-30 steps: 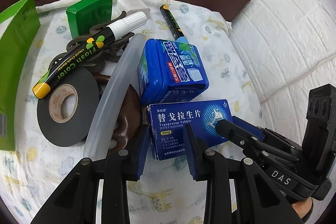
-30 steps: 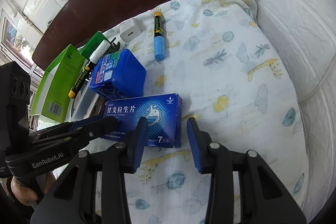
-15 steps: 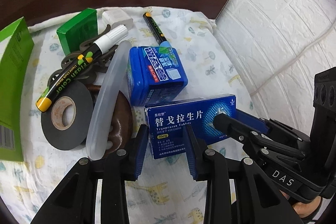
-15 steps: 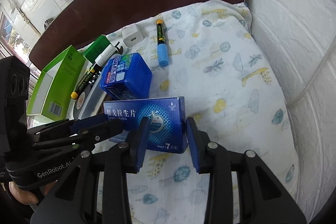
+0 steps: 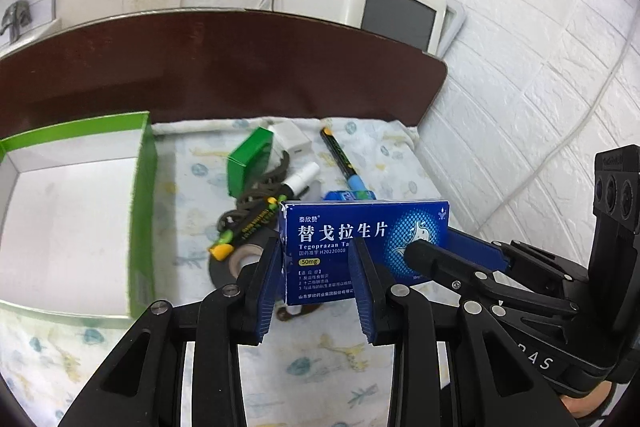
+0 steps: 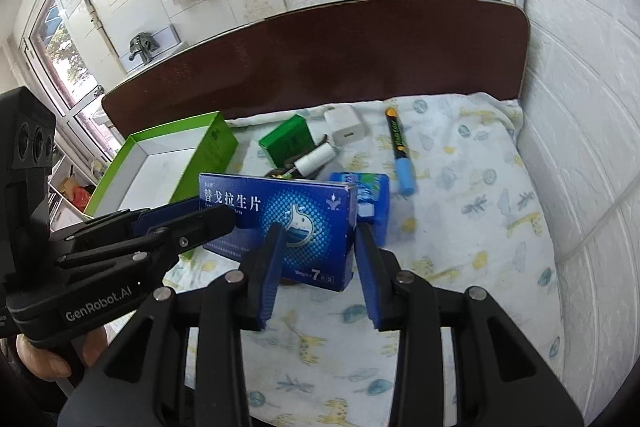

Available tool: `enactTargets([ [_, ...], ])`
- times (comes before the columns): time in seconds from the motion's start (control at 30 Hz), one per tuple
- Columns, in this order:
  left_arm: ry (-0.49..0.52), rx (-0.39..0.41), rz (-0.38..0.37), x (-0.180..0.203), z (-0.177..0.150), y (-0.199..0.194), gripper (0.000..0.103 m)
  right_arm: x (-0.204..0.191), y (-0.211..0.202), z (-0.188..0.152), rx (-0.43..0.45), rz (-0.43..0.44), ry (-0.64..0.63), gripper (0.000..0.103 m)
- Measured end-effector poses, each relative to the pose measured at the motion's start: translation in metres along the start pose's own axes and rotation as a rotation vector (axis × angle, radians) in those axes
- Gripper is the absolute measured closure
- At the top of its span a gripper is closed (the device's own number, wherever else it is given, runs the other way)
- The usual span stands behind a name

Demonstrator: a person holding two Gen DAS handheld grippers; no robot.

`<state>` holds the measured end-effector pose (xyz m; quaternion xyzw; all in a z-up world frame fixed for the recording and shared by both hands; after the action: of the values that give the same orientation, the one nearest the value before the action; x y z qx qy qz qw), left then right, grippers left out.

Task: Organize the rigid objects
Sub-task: 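Close the right tool on the blue medicine box and lift it, then carry the medicine box over the green-rimmed box and release it inside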

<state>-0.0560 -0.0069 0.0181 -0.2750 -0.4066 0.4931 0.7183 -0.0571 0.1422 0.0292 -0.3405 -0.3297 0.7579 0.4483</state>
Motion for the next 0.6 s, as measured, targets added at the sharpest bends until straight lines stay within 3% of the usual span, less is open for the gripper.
enactTargets([
  [0.3,-0.062,0.103,0.106,-0.071,0.000,-0.062,0.070,-0.083,0.014,0.023,0.018,0.101,-0.110,0.066],
  [0.6,-0.125,0.146,0.198,-0.139,-0.005,-0.100,0.070,-0.162,0.044,0.041,0.001,0.187,-0.181,0.066],
])
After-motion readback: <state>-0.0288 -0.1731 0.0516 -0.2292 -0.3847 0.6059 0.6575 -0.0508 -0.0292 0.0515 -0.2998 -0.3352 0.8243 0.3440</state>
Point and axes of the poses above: each gripper's, at about its wrist camera, not at the fingertips, and y roughly the way its jaws point, x to its right, z to its top, the point moved 3 cm from there along y, roughly the way its jaws point, and after that the axes turned 8 degrees about -x, right-handed, at the moved point
